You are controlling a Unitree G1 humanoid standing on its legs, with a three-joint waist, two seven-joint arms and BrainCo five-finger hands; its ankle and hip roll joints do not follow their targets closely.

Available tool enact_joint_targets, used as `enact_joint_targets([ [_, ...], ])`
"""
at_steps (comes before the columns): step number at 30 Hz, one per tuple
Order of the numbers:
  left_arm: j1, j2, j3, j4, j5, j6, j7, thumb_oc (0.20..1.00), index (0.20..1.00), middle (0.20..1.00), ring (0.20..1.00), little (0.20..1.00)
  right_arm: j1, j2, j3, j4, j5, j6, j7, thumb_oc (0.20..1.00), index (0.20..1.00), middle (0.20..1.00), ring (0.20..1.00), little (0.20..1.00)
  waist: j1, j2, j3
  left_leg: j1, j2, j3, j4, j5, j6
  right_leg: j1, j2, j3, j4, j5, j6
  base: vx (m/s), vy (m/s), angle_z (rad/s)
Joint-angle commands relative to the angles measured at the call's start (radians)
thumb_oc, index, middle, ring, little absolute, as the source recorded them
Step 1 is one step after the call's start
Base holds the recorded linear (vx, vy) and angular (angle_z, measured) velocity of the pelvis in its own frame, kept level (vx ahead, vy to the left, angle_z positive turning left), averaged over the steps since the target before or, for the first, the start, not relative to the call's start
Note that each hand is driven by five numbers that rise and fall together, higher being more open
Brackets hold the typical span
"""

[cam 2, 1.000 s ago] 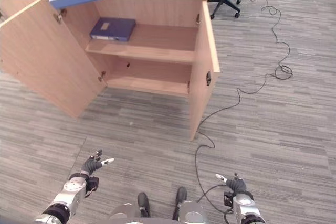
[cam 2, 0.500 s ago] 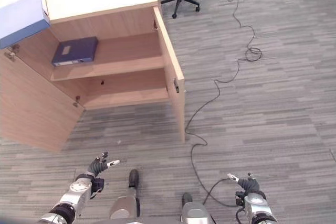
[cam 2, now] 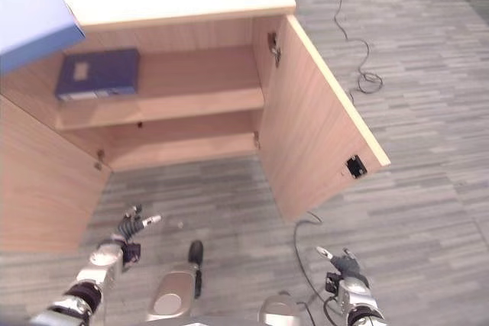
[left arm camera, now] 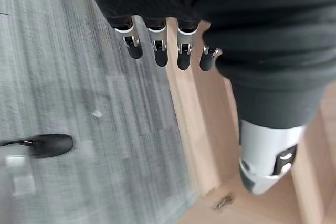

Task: Put the empty folder in the office cabinet

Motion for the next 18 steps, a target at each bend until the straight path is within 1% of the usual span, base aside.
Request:
enact_joint_targets([
  [1, -0.021, 0.028, -0.009, -0.058, 0.026, -0.025, 0.002, 1.000, 1.000, 1.000, 1.000, 1.000, -0.008, -0.046, 0.026, -0.025, 0.034, -0.015, -0.003, 1.000, 1.000, 1.000, 1.000, 1.000, 0.003, 0.000, -0.050, -0.024, 0.157, -0.061, -0.152, 0.127, -0.083, -0.046, -0.048, 0.077, 0.038, 0.133, 0.096, 0.06, 0.217, 0.13],
  [3, -0.039, 0.044, -0.013, -0.072, 0.021, -0.026, 0.007, 1.000, 1.000, 1.000, 1.000, 1.000, -0.029, -0.037, 0.035, -0.033, 0.038, -0.017, -0.007, 1.000, 1.000, 1.000, 1.000, 1.000, 0.009, -0.014, -0.050, -0.022, 0.137, -0.046, -0.157, 0.106, -0.062, -0.074, -0.065, 0.074, 0.028, 0.219, 0.096, 0.03, 0.259, 0.02],
  [4, -0.049, 0.061, -0.015, -0.086, 0.014, -0.027, 0.013, 1.000, 1.000, 1.000, 1.000, 1.000, -0.064, -0.027, 0.048, -0.042, 0.044, -0.017, -0.011, 1.000, 1.000, 1.000, 1.000, 1.000, 0.021, -0.019, -0.037, -0.015, 0.133, -0.015, -0.147, 0.090, -0.046, -0.124, -0.086, 0.008, 0.037, 0.324, 0.090, -0.02, 0.336, -0.43],
  [5, -0.053, 0.069, -0.015, -0.092, 0.010, -0.026, 0.014, 1.000, 1.000, 1.000, 1.000, 1.000, -0.076, -0.022, 0.053, -0.047, 0.048, -0.021, -0.014, 1.000, 1.000, 1.000, 1.000, 1.000, 0.029, -0.014, -0.032, -0.010, 0.138, 0.008, -0.143, 0.079, -0.037, -0.138, -0.083, -0.046, 0.049, 0.309, 0.078, -0.05, 0.414, -0.62],
  [6, -0.054, 0.074, -0.014, -0.095, 0.011, -0.024, 0.013, 1.000, 1.000, 1.000, 1.000, 1.000, -0.083, -0.020, 0.056, -0.050, 0.054, -0.027, -0.016, 1.000, 1.000, 1.000, 1.000, 1.000, 0.032, -0.006, -0.028, 0.001, 0.136, 0.029, -0.142, 0.069, -0.026, -0.143, -0.059, -0.089, 0.071, 0.255, 0.068, 0.00, 0.441, -0.67],
  [7, -0.056, 0.074, -0.015, -0.096, 0.010, -0.022, 0.011, 1.000, 1.000, 1.000, 1.000, 1.000, -0.085, -0.021, 0.058, -0.050, 0.061, -0.031, -0.016, 1.000, 1.000, 1.000, 1.000, 1.000, 0.025, -0.003, -0.026, 0.019, 0.120, 0.044, -0.148, 0.061, -0.011, -0.163, -0.011, -0.096, 0.105, 0.207, 0.062, 0.05, 0.523, -0.40],
  [8, -0.062, 0.071, -0.012, -0.091, 0.011, -0.020, 0.009, 1.000, 1.000, 1.000, 1.000, 1.000, -0.086, -0.022, 0.060, -0.052, 0.065, -0.037, -0.015, 1.000, 1.000, 1.000, 1.000, 1.000, 0.016, 0.002, -0.020, 0.045, 0.100, 0.061, -0.158, 0.055, 0.006, -0.192, 0.060, -0.091, 0.145, 0.143, 0.049, 0.08, 0.452, -0.31],
  [9, -0.063, 0.070, -0.005, -0.091, 0.009, -0.019, 0.009, 1.000, 1.000, 1.000, 1.000, 1.000, -0.085, -0.022, 0.058, -0.052, 0.066, -0.036, -0.015, 1.000, 1.000, 1.000, 1.000, 1.000, 0.015, 0.010, -0.021, 0.055, 0.091, 0.066, -0.164, 0.055, 0.016, -0.204, 0.096, -0.095, 0.153, 0.106, 0.050, 0.08, 0.403, -0.38],
  [10, -0.066, 0.070, 0.002, -0.090, 0.009, -0.019, 0.012, 1.000, 1.000, 1.000, 1.000, 1.000, -0.087, -0.023, 0.064, -0.045, 0.067, -0.041, -0.018, 1.000, 1.000, 1.000, 1.000, 1.000, 0.014, 0.011, -0.011, 0.079, 0.077, 0.083, -0.169, 0.046, 0.021, -0.198, 0.134, -0.130, 0.150, 0.041, 0.030, 0.06, 0.266, -0.20],
  [11, -0.065, 0.065, 0.009, -0.087, 0.004, -0.014, 0.011, 1.000, 1.000, 1.000, 1.000, 1.000, -0.086, -0.022, 0.068, -0.037, 0.069, -0.042, -0.020, 1.000, 1.000, 1.000, 1.000, 1.000, 0.011, 0.003, -0.009, 0.103, 0.059, 0.096, -0.180, 0.043, 0.027, -0.200, 0.183, -0.159, 0.117, 0.027, 0.006, 0.07, 0.239, -0.11],
  [12, -0.066, 0.064, 0.012, -0.087, 0.007, -0.011, 0.012, 1.000, 1.000, 1.000, 1.000, 1.000, -0.081, -0.024, 0.072, -0.031, 0.068, -0.044, -0.020, 1.000, 1.000, 1.000, 1.000, 1.000, 0.008, -0.003, -0.008, 0.123, 0.042, 0.105, -0.188, 0.034, 0.032, -0.219, 0.224, -0.172, 0.099, 0.019, -0.008, 0.08, 0.156, -0.04],
  [13, -0.067, 0.064, 0.017, -0.071, 0.005, -0.008, 0.017, 1.000, 1.000, 1.000, 1.000, 1.000, -0.073, -0.027, 0.070, -0.018, 0.065, -0.044, -0.025, 1.000, 1.000, 1.000, 1.000, 1.000, 0.013, -0.012, -0.008, 0.132, 0.029, 0.118, -0.185, 0.023, 0.034, -0.213, 0.229, -0.211, 0.068, 0.014, -0.022, 0.09, 0.119, -0.20],
  [14, -0.061, 0.060, 0.022, -0.075, 0.008, -0.010, 0.015, 1.000, 1.000, 1.000, 1.000, 1.000, -0.058, -0.029, 0.067, -0.011, 0.051, -0.036, -0.026, 1.000, 1.000, 1.000, 1.000, 1.000, 0.024, -0.018, -0.009, 0.141, 0.019, 0.125, -0.175, 0.014, 0.030, -0.187, 0.204, -0.286, 0.033, 0.012, -0.029, 0.07, 0.081, -0.20],
  [15, -0.055, 0.047, 0.020, -0.076, 0.014, -0.010, 0.009, 1.000, 1.000, 1.000, 1.000, 1.000, -0.047, -0.034, 0.069, -0.006, 0.041, -0.034, -0.026, 1.000, 1.000, 1.000, 1.000, 1.000, 0.022, -0.023, -0.013, 0.144, 0.008, 0.126, -0.165, 0.012, 0.028, -0.163, 0.195, -0.316, 0.002, 0.014, -0.032, 0.04, 0.048, 0.02],
  [16, -0.054, 0.038, 0.018, -0.074, 0.016, -0.009, 0.009, 1.000, 1.000, 1.000, 1.000, 1.000, -0.037, -0.040, 0.070, -0.001, 0.038, -0.034, -0.026, 1.000, 1.000, 1.000, 1.000, 1.000, 0.010, -0.021, -0.010, 0.147, 0.005, 0.126, -0.155, 0.011, 0.028, -0.155, 0.210, -0.279, -0.002, 0.008, -0.044, 0.05, 0.045, 0.29],
  [17, -0.039, 0.020, 0.027, -0.075, 0.011, -0.015, 0.009, 1.000, 1.000, 1.000, 1.000, 1.000, -0.004, -0.052, 0.071, 0.022, 0.017, -0.023, -0.024, 1.000, 1.000, 1.000, 1.000, 1.000, 0.001, -0.013, -0.012, 0.159, 0.000, 0.136, -0.154, 0.011, 0.028, -0.153, 0.231, -0.230, -0.021, 0.023, -0.052, 0.05, 0.032, 0.26],
  [18, -0.031, 0.012, 0.029, -0.079, 0.013, -0.014, 0.008, 1.000, 1.000, 1.000, 1.000, 1.000, 0.004, -0.057, 0.073, 0.031, 0.004, -0.017, -0.023, 1.000, 1.000, 1.000, 1.000, 1.000, 0.000, -0.010, -0.015, 0.163, -0.003, 0.136, -0.156, 0.011, 0.028, -0.143, 0.228, -0.242, -0.035, 0.026, -0.055, 0.07, 0.000, 0.07],
])
